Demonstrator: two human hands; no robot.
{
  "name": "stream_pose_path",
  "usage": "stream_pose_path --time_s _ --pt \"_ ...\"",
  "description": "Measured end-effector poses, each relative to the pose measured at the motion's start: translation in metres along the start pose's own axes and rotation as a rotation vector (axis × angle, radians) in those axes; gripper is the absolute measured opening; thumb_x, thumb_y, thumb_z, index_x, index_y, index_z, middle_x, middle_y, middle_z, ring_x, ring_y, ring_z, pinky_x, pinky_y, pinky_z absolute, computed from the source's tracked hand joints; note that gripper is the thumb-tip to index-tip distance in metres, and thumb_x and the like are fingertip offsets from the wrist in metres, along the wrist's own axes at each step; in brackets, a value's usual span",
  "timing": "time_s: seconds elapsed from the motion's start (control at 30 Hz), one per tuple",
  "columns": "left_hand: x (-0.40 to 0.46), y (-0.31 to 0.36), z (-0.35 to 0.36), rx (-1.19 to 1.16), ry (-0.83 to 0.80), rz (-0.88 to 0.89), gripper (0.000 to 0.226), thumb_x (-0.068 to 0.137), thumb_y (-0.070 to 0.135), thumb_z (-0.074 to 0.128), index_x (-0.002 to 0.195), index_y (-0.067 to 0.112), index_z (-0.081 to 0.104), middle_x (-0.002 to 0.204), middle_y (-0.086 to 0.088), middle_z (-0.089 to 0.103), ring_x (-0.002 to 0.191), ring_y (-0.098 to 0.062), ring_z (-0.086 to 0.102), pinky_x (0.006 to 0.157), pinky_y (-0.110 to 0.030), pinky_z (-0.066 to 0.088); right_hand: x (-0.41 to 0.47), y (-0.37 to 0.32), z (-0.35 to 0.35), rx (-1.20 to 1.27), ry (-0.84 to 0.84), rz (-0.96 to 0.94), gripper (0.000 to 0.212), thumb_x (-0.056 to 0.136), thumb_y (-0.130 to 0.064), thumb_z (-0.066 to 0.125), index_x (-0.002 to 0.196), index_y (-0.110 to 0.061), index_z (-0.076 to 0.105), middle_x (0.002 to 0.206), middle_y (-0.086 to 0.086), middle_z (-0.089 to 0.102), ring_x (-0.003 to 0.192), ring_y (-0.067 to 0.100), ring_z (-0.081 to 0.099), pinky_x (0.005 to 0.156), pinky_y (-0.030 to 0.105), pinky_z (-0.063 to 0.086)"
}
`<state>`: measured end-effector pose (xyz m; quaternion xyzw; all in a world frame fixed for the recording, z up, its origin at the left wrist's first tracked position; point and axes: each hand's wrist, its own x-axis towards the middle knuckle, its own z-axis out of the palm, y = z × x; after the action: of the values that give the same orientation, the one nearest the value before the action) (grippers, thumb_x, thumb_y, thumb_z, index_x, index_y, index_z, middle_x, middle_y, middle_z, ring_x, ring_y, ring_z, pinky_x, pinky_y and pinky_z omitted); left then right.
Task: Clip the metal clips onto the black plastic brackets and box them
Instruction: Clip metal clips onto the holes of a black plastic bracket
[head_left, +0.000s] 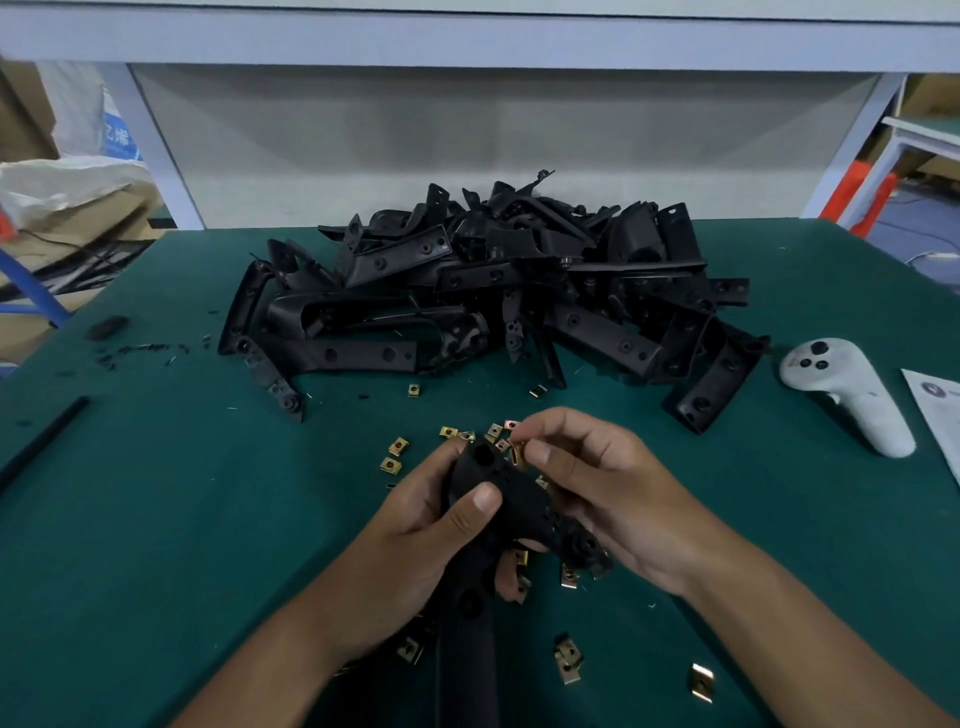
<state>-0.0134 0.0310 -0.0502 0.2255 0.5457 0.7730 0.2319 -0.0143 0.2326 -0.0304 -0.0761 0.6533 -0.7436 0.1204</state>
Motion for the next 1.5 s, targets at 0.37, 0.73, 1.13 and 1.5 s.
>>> stream_pose_path --time_s 0.37,0.73,1.13,1.5 --pt "0.002 -0.004 -0.004 0.005 -0.038 -0.002 0.041 0.103 0.033 0.059 0.128 0.003 0.049 0.093 -0.013 0.068 0.067 -0.023 0.064 0.069 -0.029 0.054 0.0 0.001 -0.002 0.033 -0.018 -0.107 0.017 0.089 -0.024 0.071 0.1 -0.013 0.078 0.078 -0.014 0.072 0.066 -0.003 0.065 0.061 0.01 0.049" --pt "0.0 0.0 -0.003 0.039 -0.043 -0.002 0.049 0.1 0.038 0.06 0.13 0.001 0.047 0.09 -0.011 0.067 0.063 -0.023 0.062 0.065 -0.033 0.053 -0.005 -0.005 0.006 -0.072 0.087 -0.133 0.014 0.082 -0.024 0.074 0.093 -0.019 0.082 0.096 0.006 0.079 0.087 0.014 0.074 0.075 0.02 0.056" --pt "0.001 -0.001 -0.006 0.057 0.083 0.082 0.029 0.1 0.034 0.06 0.11 0.008 0.053 0.091 -0.032 0.06 0.064 -0.026 0.063 0.061 -0.032 0.054 -0.009 0.002 0.009 0.001 -0.065 -0.078 0.042 0.095 -0.057 0.059 0.125 -0.031 0.072 0.133 -0.003 0.068 0.126 0.018 0.063 0.1 0.023 0.05" --pt "0.0 0.01 -0.004 -0.151 0.191 -0.004 0.039 0.093 0.047 0.064 0.111 0.012 0.066 0.069 -0.016 0.059 0.06 -0.025 0.059 0.059 -0.03 0.054 0.004 0.005 -0.004 0.471 0.01 0.217 0.05 0.088 0.025 0.032 0.125 0.002 0.055 0.13 0.028 0.064 0.114 0.034 0.066 0.092 0.038 0.057"
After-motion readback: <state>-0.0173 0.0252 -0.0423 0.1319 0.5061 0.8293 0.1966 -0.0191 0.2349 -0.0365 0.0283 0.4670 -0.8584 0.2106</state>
